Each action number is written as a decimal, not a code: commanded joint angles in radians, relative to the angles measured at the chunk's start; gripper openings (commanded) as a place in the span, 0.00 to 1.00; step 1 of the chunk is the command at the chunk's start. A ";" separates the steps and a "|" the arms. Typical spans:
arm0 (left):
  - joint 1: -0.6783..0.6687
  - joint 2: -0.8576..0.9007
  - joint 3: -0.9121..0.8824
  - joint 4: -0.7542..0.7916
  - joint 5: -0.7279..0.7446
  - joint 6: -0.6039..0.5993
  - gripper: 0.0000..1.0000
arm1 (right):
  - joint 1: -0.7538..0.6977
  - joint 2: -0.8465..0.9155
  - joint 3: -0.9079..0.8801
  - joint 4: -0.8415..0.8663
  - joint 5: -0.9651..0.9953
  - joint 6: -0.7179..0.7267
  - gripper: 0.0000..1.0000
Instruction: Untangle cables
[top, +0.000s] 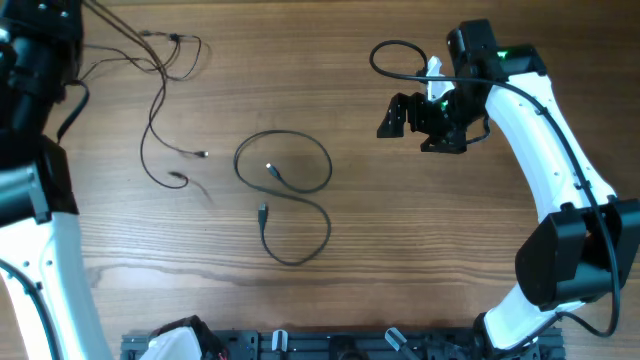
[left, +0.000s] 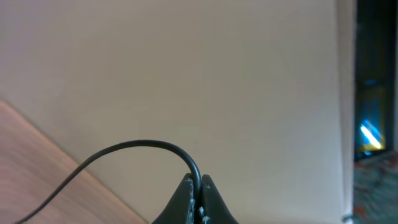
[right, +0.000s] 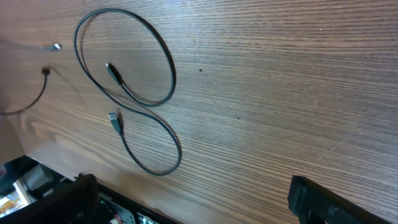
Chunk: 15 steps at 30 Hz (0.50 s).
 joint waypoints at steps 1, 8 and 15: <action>0.057 0.041 0.006 -0.026 -0.010 0.030 0.04 | 0.005 0.007 -0.002 0.001 -0.016 -0.016 1.00; 0.191 0.169 0.006 -0.082 -0.098 0.040 0.04 | 0.005 0.007 -0.002 0.001 -0.016 -0.016 1.00; 0.365 0.351 0.006 -0.103 -0.279 0.161 0.04 | 0.005 0.007 -0.002 0.001 -0.016 -0.016 1.00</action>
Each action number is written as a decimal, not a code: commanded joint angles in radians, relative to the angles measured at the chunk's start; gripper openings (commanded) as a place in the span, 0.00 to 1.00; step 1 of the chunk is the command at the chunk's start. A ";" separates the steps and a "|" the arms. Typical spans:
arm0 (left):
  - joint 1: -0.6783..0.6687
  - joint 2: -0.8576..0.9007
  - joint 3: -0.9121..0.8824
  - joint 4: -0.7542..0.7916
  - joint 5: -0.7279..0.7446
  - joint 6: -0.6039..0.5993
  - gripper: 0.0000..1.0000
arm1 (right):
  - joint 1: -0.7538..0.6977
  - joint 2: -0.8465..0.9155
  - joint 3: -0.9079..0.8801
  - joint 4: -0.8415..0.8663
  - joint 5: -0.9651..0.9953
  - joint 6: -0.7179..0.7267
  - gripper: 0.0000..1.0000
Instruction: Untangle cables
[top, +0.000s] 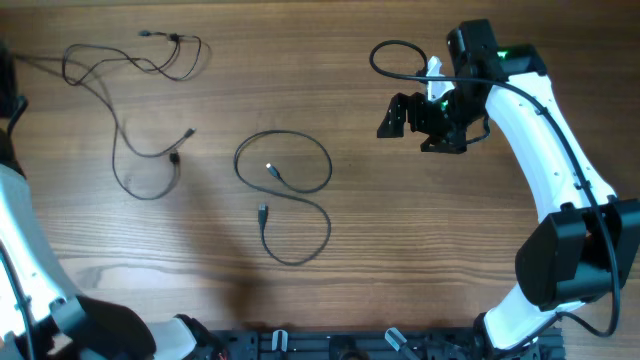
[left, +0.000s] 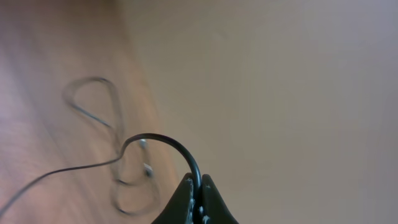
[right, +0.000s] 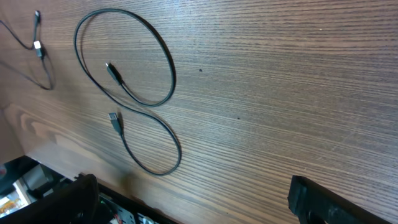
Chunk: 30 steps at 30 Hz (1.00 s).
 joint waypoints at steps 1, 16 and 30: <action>0.077 0.096 0.006 -0.002 -0.145 0.055 0.04 | 0.005 0.007 -0.002 0.001 -0.016 -0.016 1.00; 0.134 0.382 0.006 -0.047 -0.338 0.528 1.00 | 0.005 0.007 -0.002 0.005 -0.015 -0.009 1.00; 0.023 0.368 0.005 -0.209 -0.233 0.492 0.95 | 0.005 0.007 -0.002 0.017 -0.015 -0.010 1.00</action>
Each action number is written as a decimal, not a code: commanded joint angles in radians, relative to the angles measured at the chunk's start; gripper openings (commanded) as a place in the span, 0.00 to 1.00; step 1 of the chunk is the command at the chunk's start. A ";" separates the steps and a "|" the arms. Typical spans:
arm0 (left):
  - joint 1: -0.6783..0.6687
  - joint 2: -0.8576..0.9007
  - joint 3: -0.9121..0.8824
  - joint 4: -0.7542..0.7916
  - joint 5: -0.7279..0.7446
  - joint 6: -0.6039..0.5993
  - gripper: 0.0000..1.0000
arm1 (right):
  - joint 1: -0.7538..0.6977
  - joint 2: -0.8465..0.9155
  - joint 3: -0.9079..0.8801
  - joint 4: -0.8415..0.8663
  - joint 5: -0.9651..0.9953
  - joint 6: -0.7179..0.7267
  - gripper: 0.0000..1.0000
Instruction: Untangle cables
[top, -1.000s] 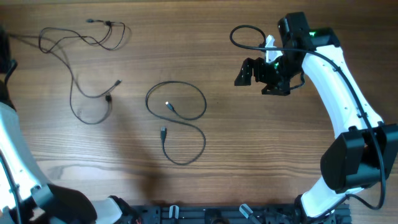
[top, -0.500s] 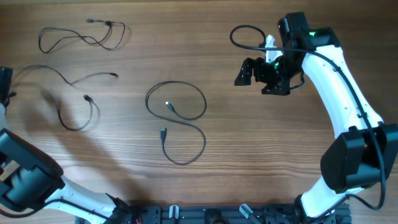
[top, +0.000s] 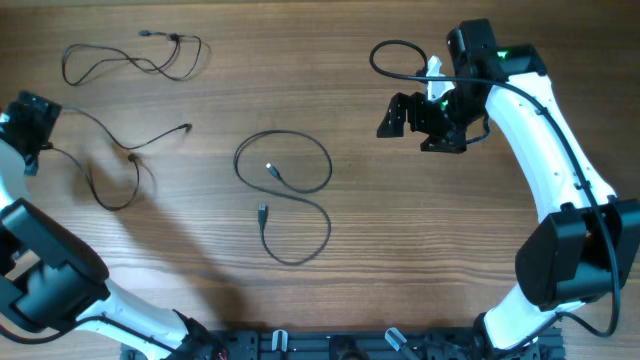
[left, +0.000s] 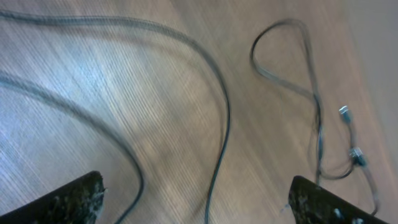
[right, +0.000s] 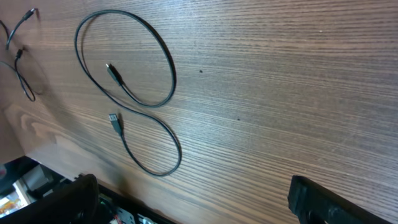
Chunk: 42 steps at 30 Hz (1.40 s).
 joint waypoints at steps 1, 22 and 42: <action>-0.034 -0.002 0.004 -0.058 -0.096 -0.008 0.94 | 0.005 0.007 -0.002 0.019 -0.016 -0.009 1.00; 0.006 0.200 0.032 0.060 0.168 -0.242 0.04 | 0.005 0.007 -0.002 0.014 -0.011 0.017 1.00; 0.023 0.200 0.038 -0.058 0.197 -0.089 1.00 | 0.051 0.008 -0.002 0.023 -0.006 0.014 1.00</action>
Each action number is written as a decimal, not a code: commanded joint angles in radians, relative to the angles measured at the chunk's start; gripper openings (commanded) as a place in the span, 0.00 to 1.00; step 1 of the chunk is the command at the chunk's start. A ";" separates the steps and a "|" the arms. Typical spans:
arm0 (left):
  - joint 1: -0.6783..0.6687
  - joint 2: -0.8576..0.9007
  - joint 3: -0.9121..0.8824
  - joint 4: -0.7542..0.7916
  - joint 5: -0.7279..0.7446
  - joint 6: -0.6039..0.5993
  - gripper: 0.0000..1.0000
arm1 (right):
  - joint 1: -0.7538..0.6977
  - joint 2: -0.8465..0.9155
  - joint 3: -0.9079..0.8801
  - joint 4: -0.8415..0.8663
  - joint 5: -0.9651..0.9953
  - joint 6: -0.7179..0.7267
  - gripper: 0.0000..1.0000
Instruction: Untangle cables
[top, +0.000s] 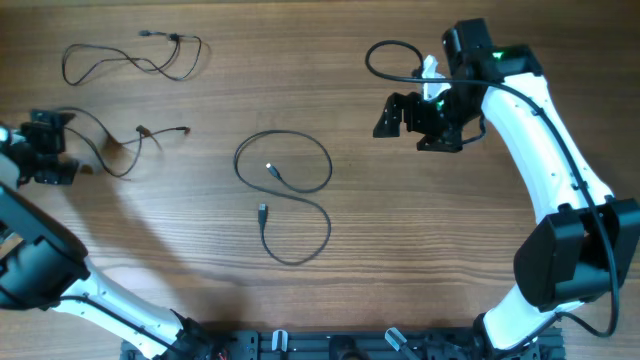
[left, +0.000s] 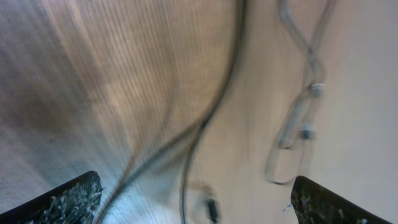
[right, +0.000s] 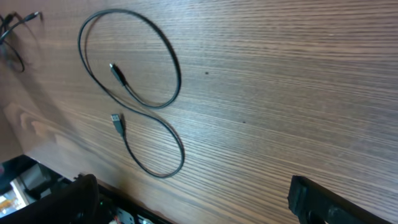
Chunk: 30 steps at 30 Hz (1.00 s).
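A thin dark cable (top: 118, 147) lies bunched at the table's left, its plug ends pointing right. My left gripper (top: 58, 148) sits open right beside it. The left wrist view is blurred, with strands of that thin cable (left: 205, 118) running between the spread fingers of the left gripper (left: 196, 200). A second thin cable (top: 130, 55) lies apart at the top left. A thicker black cable (top: 285, 195) forms a figure-eight mid-table, also seen as the black cable (right: 130, 62). My right gripper (top: 416, 122) hangs open above the table at the right, holding nothing; the right gripper (right: 199, 199) shows wide-spread fingers.
Another black cable loop (top: 392, 58) lies at the top right, next to the right arm. The table's near edge (right: 43, 180) carries a dark rail with fittings. Bare wood (top: 450, 240) lies at the lower right.
My left gripper has shifted down and slightly right along the left edge and stays open. The thin cable's loop has drawn up into a tighter bunch. The right arm has barely moved.
My left gripper was shut on a thin cable, held high with the strand running to the top-left pile. Then it still held it farther left. Later it was open and that cable lay apart from the top-left one. Now it is open beside it.
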 joint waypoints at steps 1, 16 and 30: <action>-0.093 0.011 0.012 -0.040 -0.231 0.129 1.00 | 0.040 0.008 -0.002 0.013 -0.002 0.006 1.00; -0.309 0.012 0.012 -0.216 -0.589 0.125 0.44 | 0.123 0.009 -0.002 0.061 0.057 0.052 1.00; -0.308 -0.179 0.091 -0.189 -0.352 0.037 0.04 | 0.123 0.009 -0.002 0.053 0.056 0.053 1.00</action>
